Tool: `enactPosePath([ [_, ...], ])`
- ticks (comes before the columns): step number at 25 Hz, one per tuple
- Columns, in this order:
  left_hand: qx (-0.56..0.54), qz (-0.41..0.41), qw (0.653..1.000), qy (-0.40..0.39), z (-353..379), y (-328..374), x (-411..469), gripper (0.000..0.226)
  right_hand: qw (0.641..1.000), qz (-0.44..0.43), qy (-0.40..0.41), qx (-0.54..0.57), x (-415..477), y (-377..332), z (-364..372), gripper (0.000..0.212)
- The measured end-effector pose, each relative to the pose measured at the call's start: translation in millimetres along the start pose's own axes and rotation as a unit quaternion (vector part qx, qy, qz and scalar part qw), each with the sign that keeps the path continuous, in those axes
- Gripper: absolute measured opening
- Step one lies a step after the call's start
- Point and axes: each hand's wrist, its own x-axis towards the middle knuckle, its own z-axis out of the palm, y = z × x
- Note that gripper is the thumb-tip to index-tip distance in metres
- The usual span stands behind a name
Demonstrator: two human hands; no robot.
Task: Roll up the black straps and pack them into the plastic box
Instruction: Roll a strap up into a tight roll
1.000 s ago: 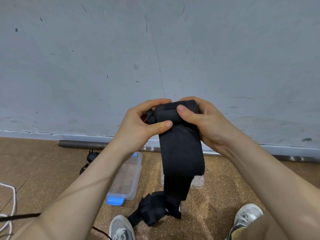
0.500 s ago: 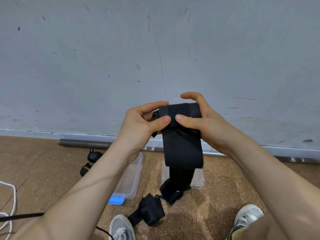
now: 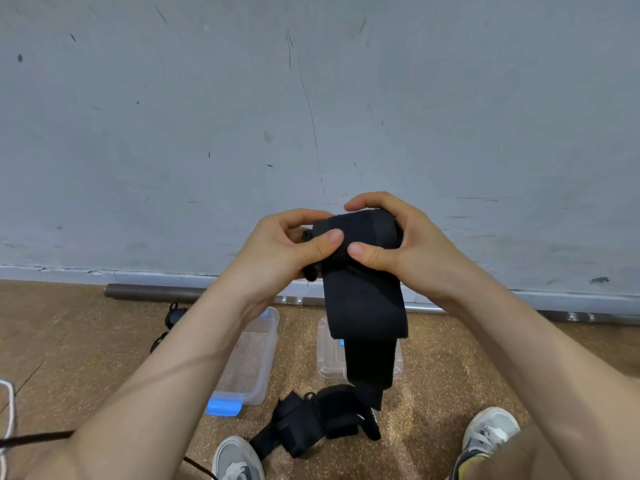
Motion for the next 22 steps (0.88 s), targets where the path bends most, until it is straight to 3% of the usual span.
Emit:
enactPosePath([
  [5,-0.005,0.055,0.995,0.079,-0.2,0.9,-1.3,0.032,0.987,0.097,-0.066,0.108,2.1,-9.0,-13.6,0.052],
  [9,0.129,0.131,0.976,0.118,4.5,-5.0,-3.5,0.048,0.987,0.100,-0.077,0.102,7.0,-1.1,-11.2,0.049],
  [14,0.227,0.228,0.944,0.068,13.6,-7.7,-10.6,0.047,0.976,0.122,-0.166,0.076,10.1,0.1,-32.6,0.032],
  [17,0.251,0.222,0.942,0.004,15.6,-3.8,-12.8,0.052,0.960,0.123,-0.252,0.017,9.2,1.4,-40.3,0.024],
  [19,0.234,0.203,0.951,0.003,20.1,-3.9,-11.6,0.074,0.960,0.115,-0.255,0.013,9.5,4.1,-38.4,0.025],
  [20,0.189,0.191,0.962,0.046,18.8,-5.2,-8.2,0.078,0.965,0.109,-0.236,0.031,10.1,4.5,-37.6,0.029],
  [22,0.041,0.132,0.979,0.149,9.3,-6.1,-0.7,0.058,0.975,0.094,-0.177,0.093,10.2,3.4,-37.9,0.027],
])
